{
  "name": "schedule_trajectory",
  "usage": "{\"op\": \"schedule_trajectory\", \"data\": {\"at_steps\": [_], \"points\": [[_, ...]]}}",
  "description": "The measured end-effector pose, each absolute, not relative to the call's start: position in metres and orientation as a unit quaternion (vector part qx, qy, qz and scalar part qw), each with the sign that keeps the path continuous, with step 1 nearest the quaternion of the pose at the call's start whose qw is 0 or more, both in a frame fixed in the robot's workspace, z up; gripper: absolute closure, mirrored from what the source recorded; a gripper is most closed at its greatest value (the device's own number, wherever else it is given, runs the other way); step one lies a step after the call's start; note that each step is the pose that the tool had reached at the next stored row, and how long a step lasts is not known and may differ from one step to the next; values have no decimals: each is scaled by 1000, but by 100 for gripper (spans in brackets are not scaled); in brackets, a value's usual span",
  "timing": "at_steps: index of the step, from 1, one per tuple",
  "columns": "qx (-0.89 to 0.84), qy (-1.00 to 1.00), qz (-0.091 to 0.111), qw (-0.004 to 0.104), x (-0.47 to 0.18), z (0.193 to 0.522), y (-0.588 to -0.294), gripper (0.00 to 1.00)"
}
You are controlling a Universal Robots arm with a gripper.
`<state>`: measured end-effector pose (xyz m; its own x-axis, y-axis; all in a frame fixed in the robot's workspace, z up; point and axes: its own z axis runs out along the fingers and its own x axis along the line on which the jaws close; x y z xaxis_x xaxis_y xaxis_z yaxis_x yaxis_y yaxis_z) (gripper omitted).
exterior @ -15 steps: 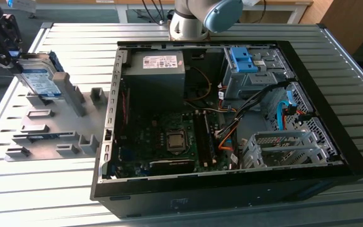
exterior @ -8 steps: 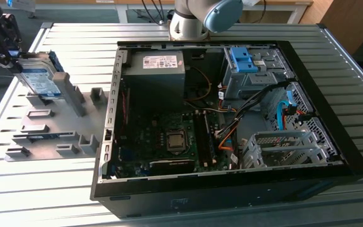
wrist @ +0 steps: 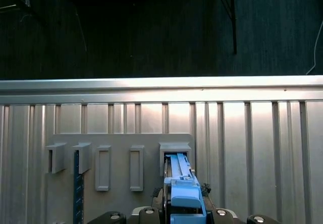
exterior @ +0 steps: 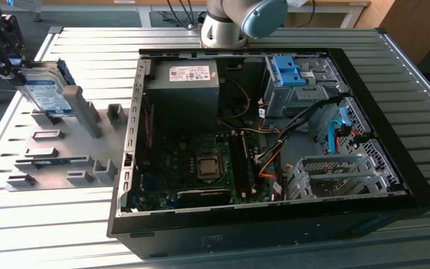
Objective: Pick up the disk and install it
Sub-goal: 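Pick up the disk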
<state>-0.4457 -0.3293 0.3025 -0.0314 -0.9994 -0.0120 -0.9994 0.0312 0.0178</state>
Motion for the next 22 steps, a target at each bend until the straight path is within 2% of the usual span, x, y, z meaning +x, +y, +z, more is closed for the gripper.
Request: {"op": "schedule_trajectory", "data": {"at_steps": [22], "points": [[696, -718, -11, 2, -446, 310, -329, 64]]}}
